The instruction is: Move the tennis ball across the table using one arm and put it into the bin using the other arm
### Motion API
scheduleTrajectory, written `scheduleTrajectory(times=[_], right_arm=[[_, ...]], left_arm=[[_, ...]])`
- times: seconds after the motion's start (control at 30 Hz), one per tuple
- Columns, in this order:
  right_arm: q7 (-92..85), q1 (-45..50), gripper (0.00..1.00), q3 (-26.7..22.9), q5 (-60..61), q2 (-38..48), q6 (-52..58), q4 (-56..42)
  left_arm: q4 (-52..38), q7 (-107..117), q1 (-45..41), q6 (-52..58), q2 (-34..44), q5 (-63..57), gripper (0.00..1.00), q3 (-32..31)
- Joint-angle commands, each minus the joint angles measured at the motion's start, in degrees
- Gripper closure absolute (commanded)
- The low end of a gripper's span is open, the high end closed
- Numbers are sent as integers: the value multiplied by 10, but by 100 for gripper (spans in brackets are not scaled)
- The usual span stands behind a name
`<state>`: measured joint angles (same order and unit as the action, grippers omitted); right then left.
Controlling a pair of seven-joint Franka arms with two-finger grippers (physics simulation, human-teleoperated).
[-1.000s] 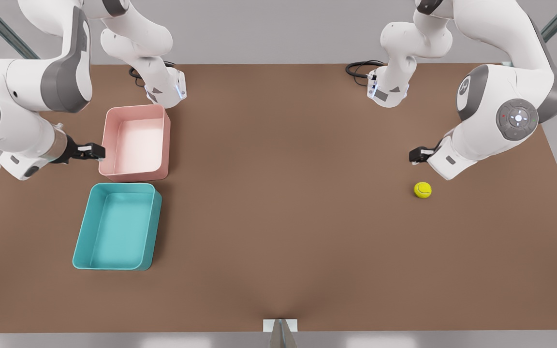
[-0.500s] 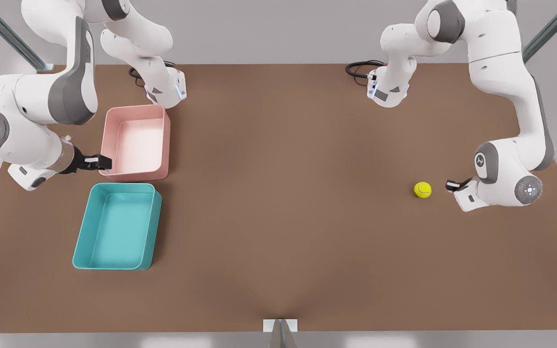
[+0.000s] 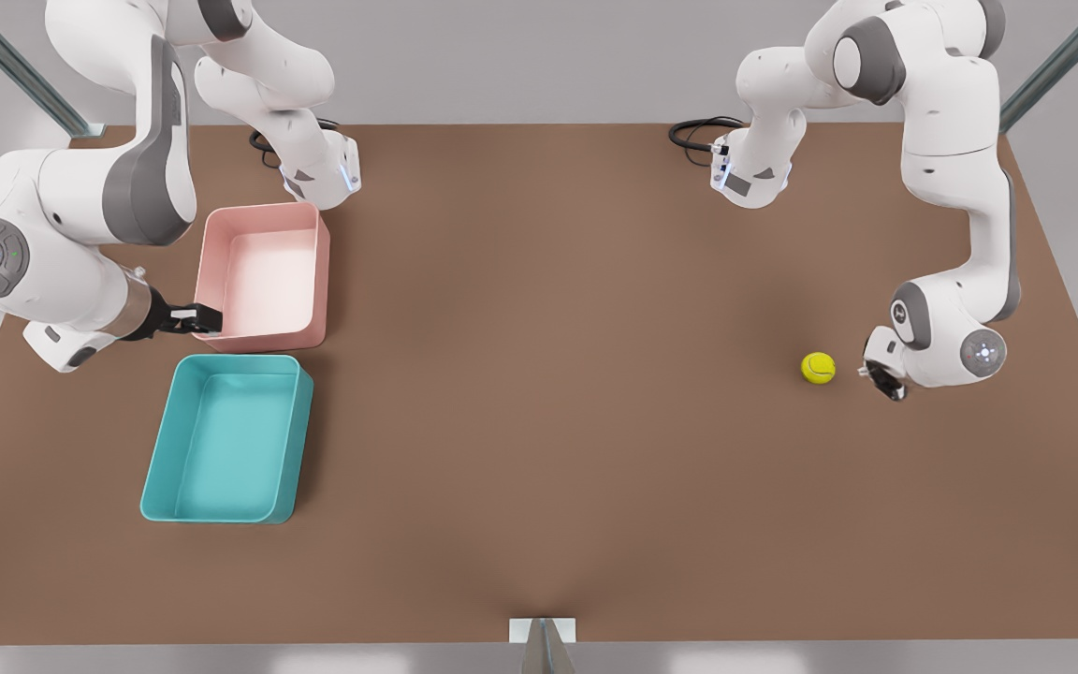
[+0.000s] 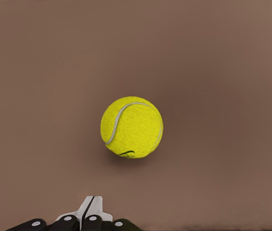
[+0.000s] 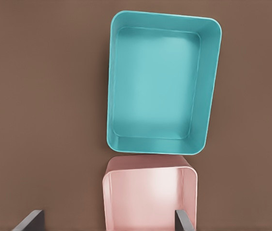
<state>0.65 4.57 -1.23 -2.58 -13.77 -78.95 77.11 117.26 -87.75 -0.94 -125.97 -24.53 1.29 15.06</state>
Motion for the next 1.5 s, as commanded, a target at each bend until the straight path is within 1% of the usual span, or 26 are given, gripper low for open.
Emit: scheduleTrajectory(times=[0.0,0.03,0.2,0.53,0.77,0.83,0.87,0.9,0.93,1.0,1.03,1.07,1.13,1.17,1.2,1.23,1.27,1.3,1.33,1.37,1.4,1.43,1.47], right_arm=[[3,0,0,0,-1,1,0,0],[2,0,0,0,-1,0,1,1],[2,0,0,0,-2,0,1,1],[2,1,0,3,-7,-6,1,-2],[1,2,0,3,-7,-8,1,-2],[1,4,0,3,-7,-8,1,-1],[1,4,0,3,-7,-9,1,0],[1,4,0,3,-7,-9,1,0],[1,4,0,3,-7,-9,1,0],[1,5,0,3,-7,-11,1,0],[1,8,0,3,-7,-13,1,0],[1,11,0,3,-7,-13,1,0],[1,11,0,3,-7,-13,1,0],[1,11,0,3,-7,-13,1,0],[1,11,0,3,-7,-13,3,0],[1,11,0,3,-7,-13,3,0],[1,11,0,3,-8,-13,3,0],[1,11,0,3,-8,-13,3,0],[1,11,0,3,-7,-13,3,0],[1,11,0,3,-7,-13,3,0],[1,11,0,2,-7,-13,4,0],[1,10,0,2,-7,-13,4,0],[1,10,0,2,-7,-13,4,0]], left_arm=[[11,-289,1,24,0,0,79,1],[28,-229,1,20,1,1,79,0],[30,-184,-15,-38,-5,15,79,-13],[27,-190,-10,-46,-8,20,79,-11],[30,-190,1,-49,-26,6,79,-5],[28,-185,-3,-52,-31,15,79,-6],[27,-175,-13,-64,-31,39,79,-6],[27,-139,-24,-67,-30,47,79,-10],[26,-60,-35,-70,-28,62,79,-49],[12,159,-41,-107,-25,58,79,-158],[-1,248,-42,-107,-25,58,79,-192],[-23,347,-42,-105,-25,57,79,-210],[-37,440,-40,-100,-10,59,79,-206],[-82,513,-39,-35,4,56,79,-190],[-159,561,-39,80,11,12,79,-172],[-262,637,-40,237,16,-46,79,-172],[-323,690,-42,341,21,-45,79,-172],[-407,832,-73,521,68,-16,79,-173],[-432,947,-90,560,100,-4,73,-174],[-432,953,-91,565,118,4,60,-173],[-421,962,-94,570,131,0,0,-172],[-414,1036,-97,557,138,-8,0,-158],[-411,1140,-103,525,152,45,0,-127]])
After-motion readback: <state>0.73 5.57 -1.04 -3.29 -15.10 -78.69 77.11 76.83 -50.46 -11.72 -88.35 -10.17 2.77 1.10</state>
